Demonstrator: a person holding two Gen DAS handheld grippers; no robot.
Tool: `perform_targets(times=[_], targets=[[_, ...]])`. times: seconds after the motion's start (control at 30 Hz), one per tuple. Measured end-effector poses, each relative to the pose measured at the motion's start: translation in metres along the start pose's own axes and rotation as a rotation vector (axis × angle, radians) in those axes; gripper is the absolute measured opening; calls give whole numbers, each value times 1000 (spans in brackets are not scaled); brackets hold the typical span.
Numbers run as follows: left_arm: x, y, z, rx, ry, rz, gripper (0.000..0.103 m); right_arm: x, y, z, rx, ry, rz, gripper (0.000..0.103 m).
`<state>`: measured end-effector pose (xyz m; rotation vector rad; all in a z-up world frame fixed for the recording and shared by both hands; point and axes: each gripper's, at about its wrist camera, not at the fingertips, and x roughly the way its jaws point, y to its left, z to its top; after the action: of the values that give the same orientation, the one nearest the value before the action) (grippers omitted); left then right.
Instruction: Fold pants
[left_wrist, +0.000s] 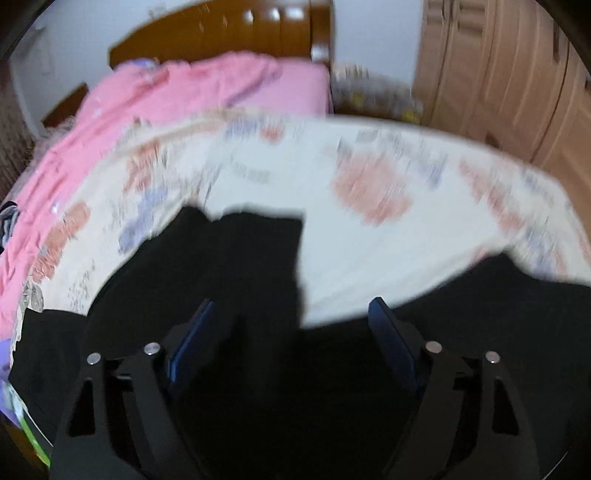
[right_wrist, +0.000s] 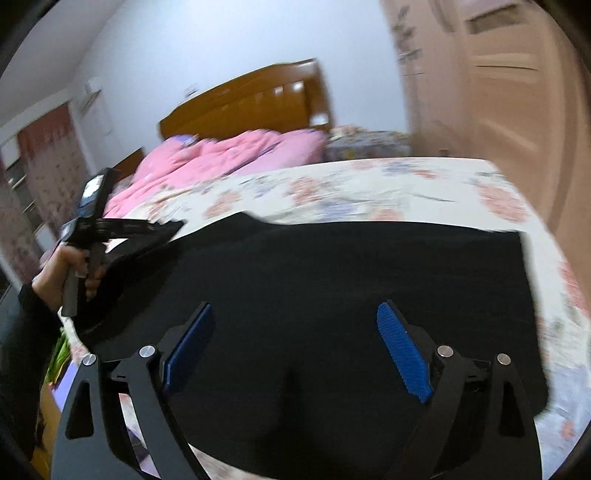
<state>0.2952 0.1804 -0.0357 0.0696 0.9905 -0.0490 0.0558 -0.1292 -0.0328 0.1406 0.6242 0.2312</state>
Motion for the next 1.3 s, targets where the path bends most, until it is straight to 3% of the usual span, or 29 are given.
perform_targets(times=[0.1, 0.17, 0.2, 0.33, 0.37, 0.4, 0.5, 0.57, 0.6, 0.7, 0.8, 0.9, 0.97, 1.1, 1.3], targets=[[19, 9, -12, 47, 55, 7, 75, 26, 23, 9, -47, 45, 14, 87], [16, 21, -17, 5, 36, -28, 46, 40, 34, 11, -70, 65, 15, 87], [9, 28, -19, -12, -2, 8, 12, 47, 36, 11, -79, 73, 6, 87], [-47, 68, -36, -151, -239, -12, 12, 80, 30, -3, -71, 141, -44, 87], [-63, 84, -44, -208, -299, -21, 12, 87, 24, -8, -49, 165, -43, 88], [-81, 109, -58, -291, -365, -23, 12, 81, 22, -7, -36, 130, -17, 88], [-111, 182, -108, -507, -477, -15, 9, 82, 19, -6, -17, 151, -9, 90], [-113, 234, -147, -652, -502, -14, 9, 83, 21, -6, -27, 152, -18, 90], [-103, 264, -172, -733, -459, -27, 10, 83, 23, -6, -36, 154, -26, 91], [-76, 311, -223, -871, -359, -77, 35, 83, 24, -7, -38, 155, -31, 91], [-73, 323, -255, -918, -402, -162, 54, 88, 22, -7, -33, 154, -27, 91], [-77, 324, -264, -945, -460, -261, 56, 88, 25, -8, -52, 162, -41, 94], [-78, 320, -257, -930, -479, -279, 57, 91, 28, -9, -71, 168, -58, 94], [-71, 315, -238, -914, -461, -220, 57, 92, 26, -9, -75, 167, -58, 94], [-77, 310, -237, -885, -441, -95, 56, 92, 28, -9, -75, 164, -48, 95]])
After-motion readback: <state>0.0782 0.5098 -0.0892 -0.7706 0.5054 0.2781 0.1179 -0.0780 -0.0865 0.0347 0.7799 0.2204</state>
